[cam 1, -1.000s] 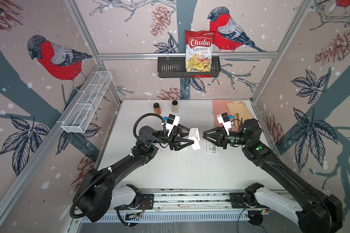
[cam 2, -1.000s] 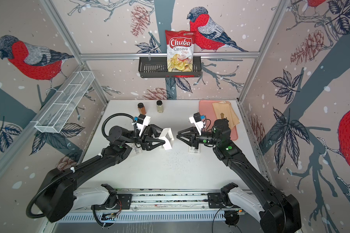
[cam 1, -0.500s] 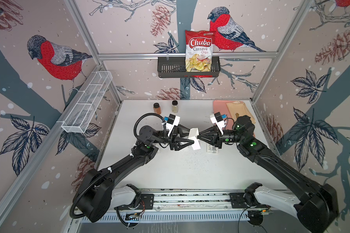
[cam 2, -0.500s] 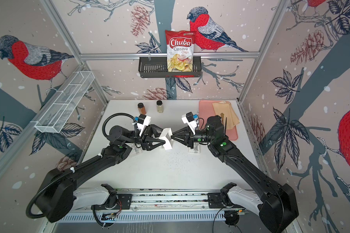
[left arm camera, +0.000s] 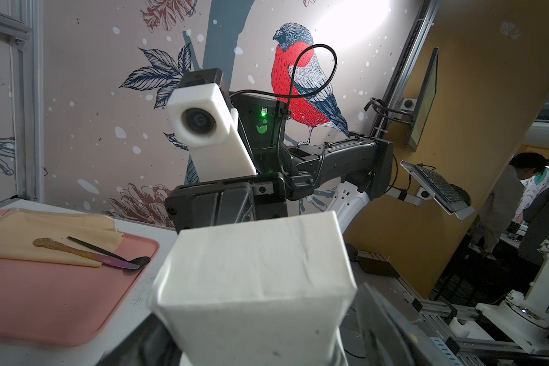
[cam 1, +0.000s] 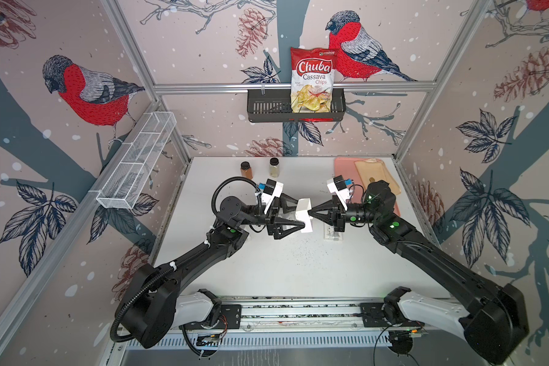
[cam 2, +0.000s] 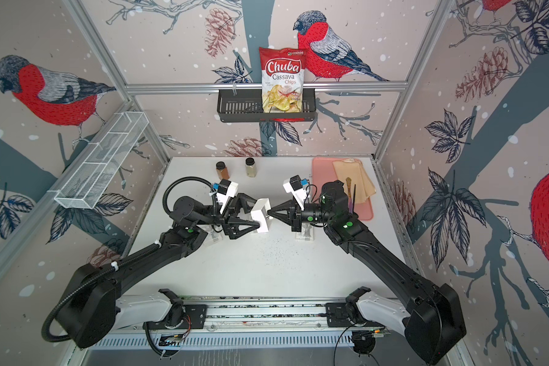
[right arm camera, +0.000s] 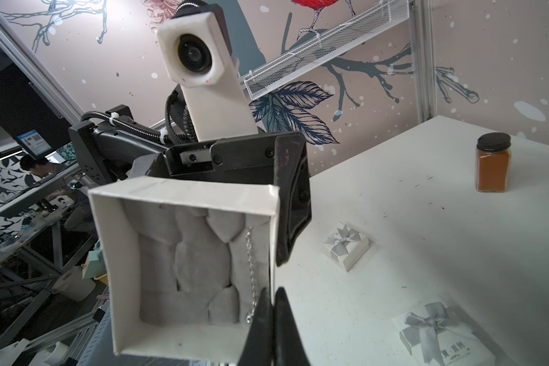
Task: Take the necklace out of the lift-off lid jewelry box
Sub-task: Place the jewelry box at the center of the board.
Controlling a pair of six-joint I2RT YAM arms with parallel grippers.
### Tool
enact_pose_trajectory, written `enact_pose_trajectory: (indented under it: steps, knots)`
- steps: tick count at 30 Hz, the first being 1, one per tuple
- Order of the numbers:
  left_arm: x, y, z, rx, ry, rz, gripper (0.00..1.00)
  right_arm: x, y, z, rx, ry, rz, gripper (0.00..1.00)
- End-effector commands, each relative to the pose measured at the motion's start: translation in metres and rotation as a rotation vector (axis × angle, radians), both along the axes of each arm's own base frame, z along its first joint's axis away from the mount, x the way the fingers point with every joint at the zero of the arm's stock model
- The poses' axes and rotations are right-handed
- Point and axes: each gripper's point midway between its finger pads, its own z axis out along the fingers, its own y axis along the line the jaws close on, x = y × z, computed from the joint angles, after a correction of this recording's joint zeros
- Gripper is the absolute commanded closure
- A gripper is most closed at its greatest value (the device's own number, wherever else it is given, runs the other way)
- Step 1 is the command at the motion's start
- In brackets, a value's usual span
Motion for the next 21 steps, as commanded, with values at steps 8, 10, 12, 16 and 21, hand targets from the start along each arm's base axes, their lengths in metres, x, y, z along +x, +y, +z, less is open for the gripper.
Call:
enact_pose_trajectory:
  steps: [8,10,12,16,21]
  knots:
    - [0.065,0.032,0.0,0.082,0.025,0.469,0.13,0.075,-0.04,-0.066,-0.256,0.164,-0.51,1.0]
    - [0.075,0.041,-0.004,0.099,0.032,0.556,0.13,0.081,-0.046,-0.09,-0.327,0.221,-0.563,1.0]
    - [0.08,0.046,-0.008,0.117,0.032,0.604,0.13,0.084,-0.053,-0.118,-0.412,0.278,-0.619,1.0]
    - [0.081,0.051,-0.016,0.131,0.033,0.633,0.13,0.078,-0.061,-0.177,-0.622,0.375,-0.692,1.0]
    - [0.086,0.056,-0.025,0.149,0.037,0.68,0.13,0.054,-0.064,-0.228,-0.809,0.458,-0.705,1.0]
